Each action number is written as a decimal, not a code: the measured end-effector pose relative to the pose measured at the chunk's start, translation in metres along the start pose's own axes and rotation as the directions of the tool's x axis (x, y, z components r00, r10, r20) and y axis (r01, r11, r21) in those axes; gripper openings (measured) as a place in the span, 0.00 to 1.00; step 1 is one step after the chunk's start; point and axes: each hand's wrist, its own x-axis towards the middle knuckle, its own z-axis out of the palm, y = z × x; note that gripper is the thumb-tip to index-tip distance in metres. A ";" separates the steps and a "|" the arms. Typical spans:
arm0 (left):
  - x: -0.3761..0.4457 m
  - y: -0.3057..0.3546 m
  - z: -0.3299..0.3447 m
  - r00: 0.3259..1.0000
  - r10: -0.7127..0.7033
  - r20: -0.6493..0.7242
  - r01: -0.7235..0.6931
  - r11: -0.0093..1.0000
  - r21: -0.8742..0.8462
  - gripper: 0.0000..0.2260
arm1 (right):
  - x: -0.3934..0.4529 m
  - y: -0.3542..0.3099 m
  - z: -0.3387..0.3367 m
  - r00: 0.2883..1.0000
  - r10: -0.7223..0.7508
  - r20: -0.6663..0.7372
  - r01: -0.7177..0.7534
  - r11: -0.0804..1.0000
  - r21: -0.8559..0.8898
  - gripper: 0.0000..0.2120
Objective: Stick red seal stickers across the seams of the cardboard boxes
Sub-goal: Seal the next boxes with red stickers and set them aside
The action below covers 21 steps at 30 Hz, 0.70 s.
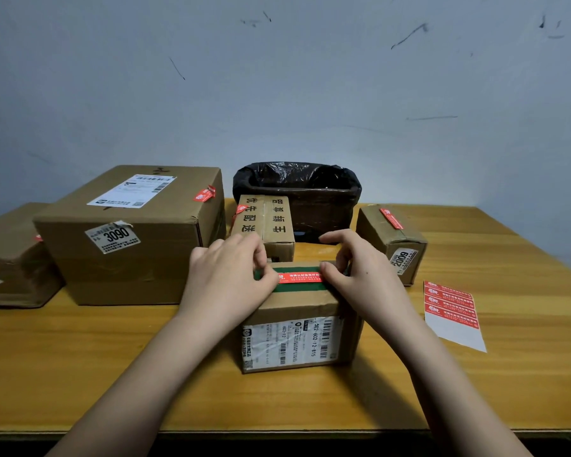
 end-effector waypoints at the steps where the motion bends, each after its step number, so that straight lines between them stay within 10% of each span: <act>1: -0.001 -0.002 -0.001 1.000 -0.012 0.013 0.012 0.999 -0.048 0.03 | 0.001 0.002 0.001 1.000 -0.005 -0.024 0.005 1.000 0.007 0.16; 8: -0.025 -0.007 -0.002 0.986 0.147 -0.073 -0.154 0.984 -0.093 0.15 | -0.014 0.008 0.002 0.964 -0.206 -0.167 0.191 0.976 -0.104 0.14; 21: -0.053 0.000 0.020 0.935 0.356 0.004 -0.352 0.922 0.162 0.24 | -0.047 -0.001 0.021 0.894 -0.442 0.075 0.436 0.818 -0.375 0.24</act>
